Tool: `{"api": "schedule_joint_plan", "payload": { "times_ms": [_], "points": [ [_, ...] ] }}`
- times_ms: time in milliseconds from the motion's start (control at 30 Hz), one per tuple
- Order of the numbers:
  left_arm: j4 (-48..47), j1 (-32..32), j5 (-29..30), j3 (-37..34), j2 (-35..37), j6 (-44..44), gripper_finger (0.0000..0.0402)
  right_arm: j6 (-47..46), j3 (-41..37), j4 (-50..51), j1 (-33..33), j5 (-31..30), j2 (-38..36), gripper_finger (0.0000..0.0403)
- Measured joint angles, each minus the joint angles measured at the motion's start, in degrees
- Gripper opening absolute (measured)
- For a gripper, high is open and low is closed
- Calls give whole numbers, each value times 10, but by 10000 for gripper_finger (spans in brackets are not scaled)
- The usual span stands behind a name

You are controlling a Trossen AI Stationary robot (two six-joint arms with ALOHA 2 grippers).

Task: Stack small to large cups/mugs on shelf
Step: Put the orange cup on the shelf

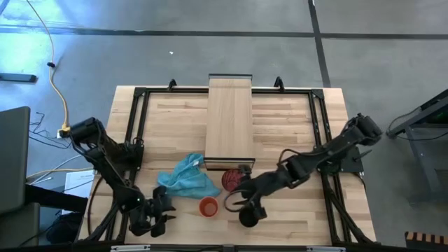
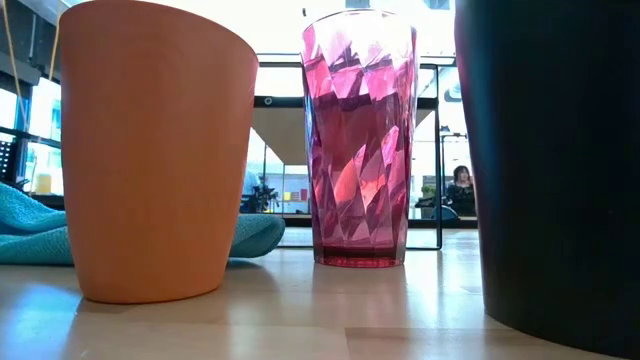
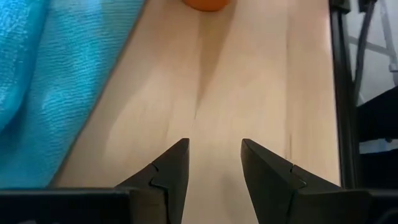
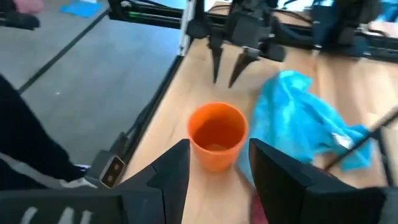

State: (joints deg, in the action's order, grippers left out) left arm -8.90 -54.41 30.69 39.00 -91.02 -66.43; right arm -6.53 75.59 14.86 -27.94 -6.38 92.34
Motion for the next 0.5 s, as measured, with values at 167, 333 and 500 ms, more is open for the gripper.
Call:
{"api": "schedule_joint_plan", "payload": {
  "times_ms": [167,333,500],
  "points": [
    [-29,-16,29,0,18,-20,133,13,38,4,2,53,48,158],
    [-67,-16,74,0,37,-76,133,58,72,1,4,115,87,158],
    [-77,-15,133,0,39,-91,133,76,91,-14,17,142,118,158]
  ]
}}
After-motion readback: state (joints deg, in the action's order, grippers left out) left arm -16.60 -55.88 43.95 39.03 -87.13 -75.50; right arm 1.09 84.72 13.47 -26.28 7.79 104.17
